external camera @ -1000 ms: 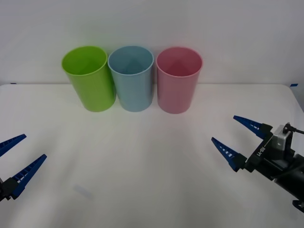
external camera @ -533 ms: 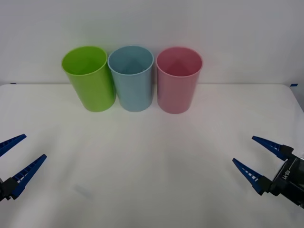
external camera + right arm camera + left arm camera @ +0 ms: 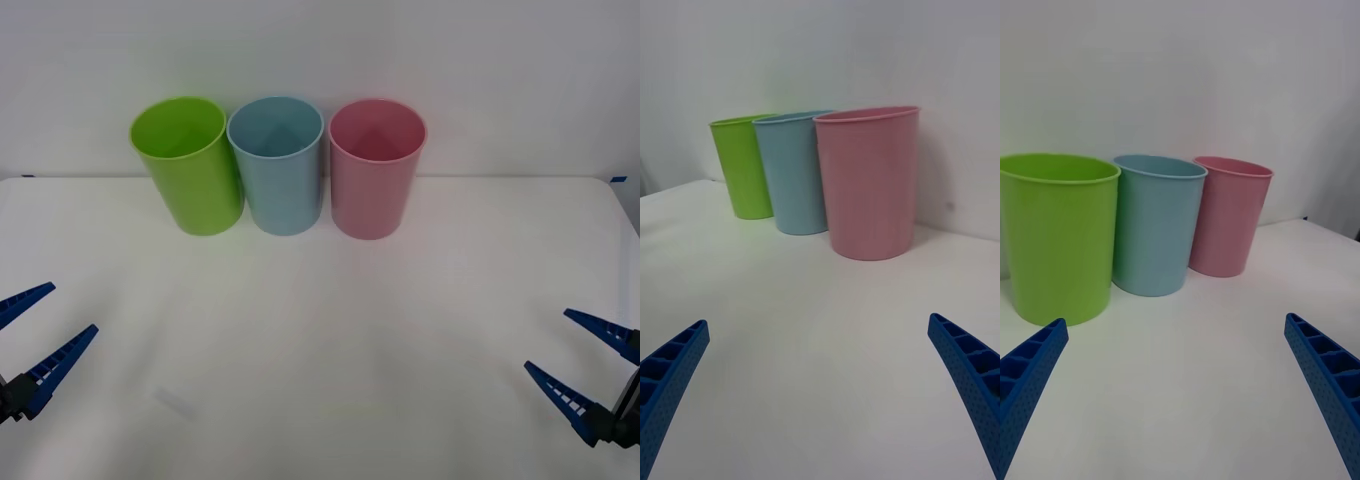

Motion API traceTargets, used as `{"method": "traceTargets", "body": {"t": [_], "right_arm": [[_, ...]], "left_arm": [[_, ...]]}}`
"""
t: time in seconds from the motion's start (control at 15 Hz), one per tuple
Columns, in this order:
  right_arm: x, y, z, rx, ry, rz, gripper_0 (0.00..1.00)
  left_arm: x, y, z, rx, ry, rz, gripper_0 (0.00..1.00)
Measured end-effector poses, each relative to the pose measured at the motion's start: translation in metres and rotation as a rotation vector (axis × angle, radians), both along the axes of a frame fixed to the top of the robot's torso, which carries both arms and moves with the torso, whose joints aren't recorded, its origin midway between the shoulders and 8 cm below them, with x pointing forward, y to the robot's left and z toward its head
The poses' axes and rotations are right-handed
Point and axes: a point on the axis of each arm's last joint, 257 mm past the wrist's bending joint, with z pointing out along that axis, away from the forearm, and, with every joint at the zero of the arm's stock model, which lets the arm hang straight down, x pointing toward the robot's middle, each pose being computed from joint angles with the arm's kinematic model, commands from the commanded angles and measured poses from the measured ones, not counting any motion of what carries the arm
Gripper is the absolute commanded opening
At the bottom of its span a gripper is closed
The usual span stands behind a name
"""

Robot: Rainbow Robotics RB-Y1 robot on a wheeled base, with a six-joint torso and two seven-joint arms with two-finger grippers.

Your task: Grasp the object on the table and drop it into the matching bin: aluminum can to the light blue bin, PET bottle to the pink bin.

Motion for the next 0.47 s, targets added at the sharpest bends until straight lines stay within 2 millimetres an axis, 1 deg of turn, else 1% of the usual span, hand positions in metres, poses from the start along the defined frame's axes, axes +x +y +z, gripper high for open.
{"method": "traceTargets", "body": {"t": [0.2,0.47], "right_arm": [[-0.0061,-0.0027,-0.0033,0.002,0.006,-0.009,1.0],[-0.0079,-0.0014,-0.0054,-0.003,0.005,-0.007,1.0]], "left_arm": [[0.0,0.0,0.0,0.0,0.0,0.0,1.0],[0.0,0.0,0.0,0.0,0.0,0.0,1.0]]}}
